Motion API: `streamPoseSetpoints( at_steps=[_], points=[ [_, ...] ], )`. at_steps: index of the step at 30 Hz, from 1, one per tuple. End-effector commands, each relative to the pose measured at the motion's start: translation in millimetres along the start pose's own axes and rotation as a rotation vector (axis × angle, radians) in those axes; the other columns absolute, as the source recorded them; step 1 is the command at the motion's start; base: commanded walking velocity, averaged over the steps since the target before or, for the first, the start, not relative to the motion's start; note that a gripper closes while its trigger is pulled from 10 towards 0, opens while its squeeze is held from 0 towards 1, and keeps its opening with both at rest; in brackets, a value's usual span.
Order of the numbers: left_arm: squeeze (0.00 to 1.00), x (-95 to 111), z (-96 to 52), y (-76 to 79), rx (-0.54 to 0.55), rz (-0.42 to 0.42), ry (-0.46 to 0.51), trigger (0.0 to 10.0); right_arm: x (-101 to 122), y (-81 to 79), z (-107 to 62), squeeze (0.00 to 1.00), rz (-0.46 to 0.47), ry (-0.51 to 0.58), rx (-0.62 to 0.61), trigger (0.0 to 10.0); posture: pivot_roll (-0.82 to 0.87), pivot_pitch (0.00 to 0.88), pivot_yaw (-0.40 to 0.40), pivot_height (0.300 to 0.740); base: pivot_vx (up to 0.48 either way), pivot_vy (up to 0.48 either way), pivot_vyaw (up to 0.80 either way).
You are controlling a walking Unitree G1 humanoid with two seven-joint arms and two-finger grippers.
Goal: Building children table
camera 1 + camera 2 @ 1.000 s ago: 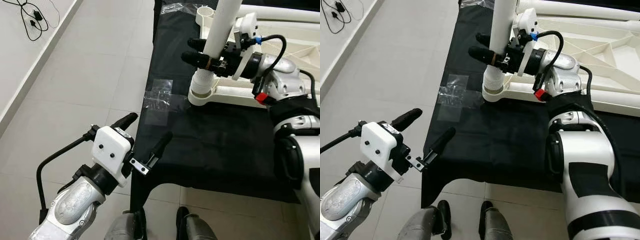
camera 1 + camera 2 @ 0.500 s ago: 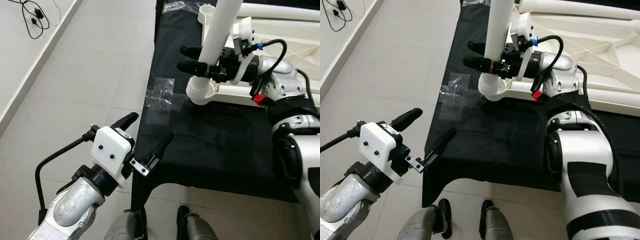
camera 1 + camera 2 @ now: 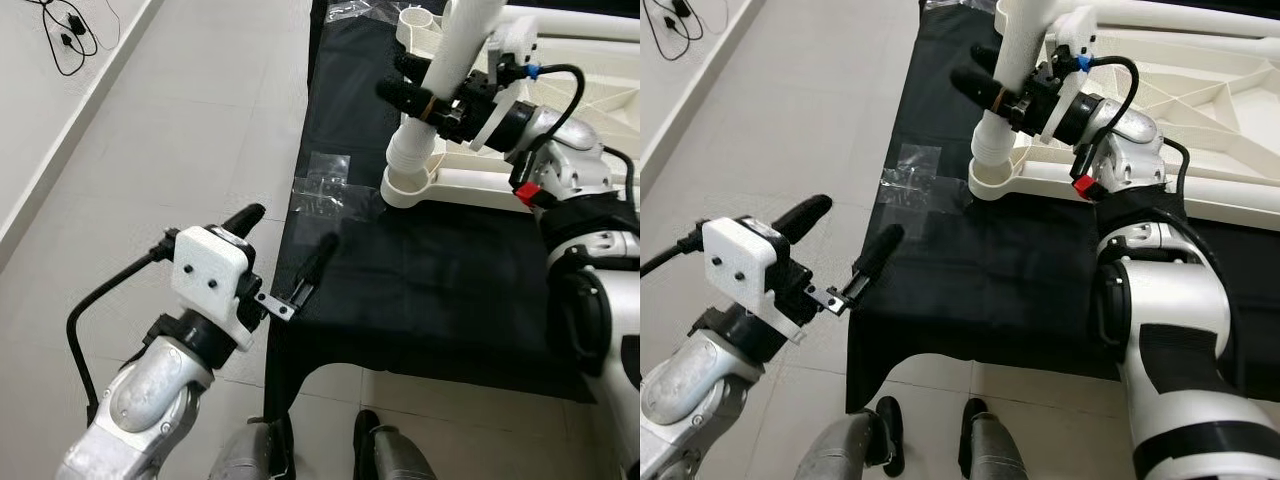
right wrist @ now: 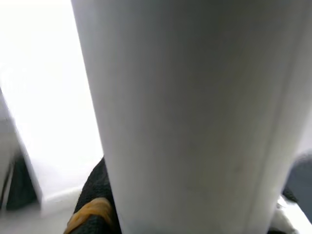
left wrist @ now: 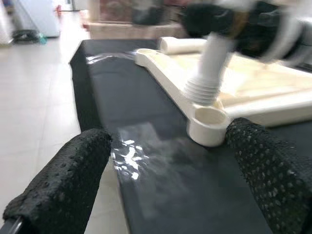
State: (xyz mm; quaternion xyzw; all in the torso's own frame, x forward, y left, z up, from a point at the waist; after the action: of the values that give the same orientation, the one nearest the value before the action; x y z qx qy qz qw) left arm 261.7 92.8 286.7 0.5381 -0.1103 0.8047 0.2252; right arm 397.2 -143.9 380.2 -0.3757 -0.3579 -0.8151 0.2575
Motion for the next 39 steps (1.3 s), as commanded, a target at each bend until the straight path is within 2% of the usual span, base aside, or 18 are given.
streamPoseSetpoints(
  at_steps=[1,3,4,5,7,8,9,10,11,17,18,19,21,30,31,33,37,39],
  points=[
    [0.0,-4.6,-1.1,-7.3,0.036,-0.023,-0.025,10.0,24.8,0.4,3.6,0.0,0.002,0.085,-0.012,10.0,0.1,0.313,-0.017,0.74,0.0,0.0,0.0],
    [0.0,-3.2,2.7,-10.7,0.043,-0.016,-0.022,10.0,29.9,-1.6,4.0,0.0,0.006,0.098,-0.054,10.0,0.09,0.299,-0.016,0.74,0.0,0.0,0.0],
    [0.0,-1.6,6.3,-14.0,0.051,-0.011,-0.015,10.0,26.9,-2.4,2.4,0.0,-0.041,0.054,-0.101,10.0,0.07,0.282,-0.016,0.74,0.0,0.0,0.0],
    [0.0,-1.6,6.3,-14.0,0.051,-0.011,-0.015,10.0,26.9,-2.4,2.4,0.0,-0.041,0.054,-0.101,10.0,0.07,0.282,-0.016,0.74,0.0,0.0,0.0],
    [0.0,0.0,11.2,-17.5,0.049,0.004,-0.007,10.0,18.1,5.3,-1.0,0.0,-0.066,-0.011,-0.229,10.0,0.06,0.263,-0.017,0.74,0.0,0.0,0.0],
    [0.0,0.0,11.2,-17.5,0.049,0.004,-0.007,10.0,18.1,5.3,-1.0,0.0,-0.066,-0.011,-0.229,10.0,0.06,0.263,-0.017,0.74,0.0,0.0,0.0],
    [0.0,0.6,12.7,-17.0,0.036,0.02,-0.002,10.0,13.3,5.6,-1.2,0.0,-0.081,-0.045,-0.255,10.0,0.06,0.256,-0.017,0.74,0.0,0.0,0.0],
    [0.0,-0.5,14.1,-16.2,0.022,0.028,0.005,10.0,-3.4,2.0,1.1,0.0,-0.048,-0.119,-0.29,10.0,0.05,0.237,-0.021,0.74,0.24,0.0,0.0],
    [0.0,-1.5,14.4,-15.7,0.02,0.029,0.005,10.0,-8.4,-5.7,3.2,0.0,-0.041,-0.124,-0.287,10.0,0.05,0.228,-0.024,0.74,0.304,0.0,-0.8],
    [0.0,-4.4,14.9,-15.7,0.023,0.03,-0.002,10.0,-16.0,-16.2,5.1,0.0,-0.027,-0.138,-0.281,10.0,0.05,0.222,-0.026,0.74,0.324,0.0,-0.79],
    [0.0,-8.1,15.2,-15.1,0.025,0.024,-0.01,10.0,-21.1,-27.7,6.9,0.0,0.012,-0.149,-0.269,10.0,0.05,0.213,-0.031,0.74,0.33,0.0,-0.65],
    [0.0,-8.1,15.2,-15.1,0.025,0.024,-0.01,10.0,-21.1,-27.7,6.9,0.0,0.012,-0.149,-0.269,10.0,0.05,0.213,-0.031,0.74,0.33,0.0,-0.65],
    [0.0,-13.4,15.9,-13.6,0.027,0.005,-0.021,10.0,-25.1,-41.0,9.8,0.0,0.023,-0.167,-0.273,10.0,0.05,0.209,-0.035,0.74,0.33,0.0,-0.4],
    [0.0,-13.4,15.9,-13.6,0.027,0.005,-0.021,10.0,-25.1,-41.0,9.8,0.0,0.023,-0.167,-0.273,10.0,0.05,0.209,-0.035,0.74,0.334,0.0,0.0],
    [0.0,-15.3,16.0,-12.5,0.026,-0.001,-0.025,10.0,-26.9,-46.7,10.9,0.0,0.04,-0.177,-0.265,10.0,0.05,0.209,-0.038,0.74,0.337,0.0,0.0],
    [0.0,-32.9,13.2,-4.6,0.0,-0.021,-0.1,10.0,-27.5,-50.8,10.7,0.0,0.02,-0.192,-0.232,10.0,0.05,0.218,-0.037,0.74,0.0,0.0,0.0],
    [0.0,-40.9,10.3,1.9,-0.027,-0.045,-0.137,10.0,-26.8,-51.6,10.4,0.0,0.014,-0.193,-0.213,10.0,0.05,0.22,-0.034,0.74,0.0,0.0,0.0],
    [0.0,-57.4,-0.6,20.8,-0.111,-0.124,-0.209,10.0,-22.3,-59.7,7.9,0.0,-0.01,-0.197,-0.107,10.0,0.06,0.23,-0.033,0.74,0.0,0.0,0.0]
  ],
)
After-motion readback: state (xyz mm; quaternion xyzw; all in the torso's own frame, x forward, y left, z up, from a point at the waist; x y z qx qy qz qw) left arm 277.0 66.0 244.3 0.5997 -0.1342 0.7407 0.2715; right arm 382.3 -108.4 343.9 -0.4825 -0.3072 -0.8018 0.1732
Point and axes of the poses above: a point about 5 cm out from each wrist's last joint towards the gripper, its own z axis pointing out of the wrist towards the gripper, its own x axis along the axis of the wrist's last joint, y = z × x, the point moved 5 cm from there along z, pointing out of the wrist towards the gripper, and after that the axes turned 9 degrees about -z, right-handed, at the moved point
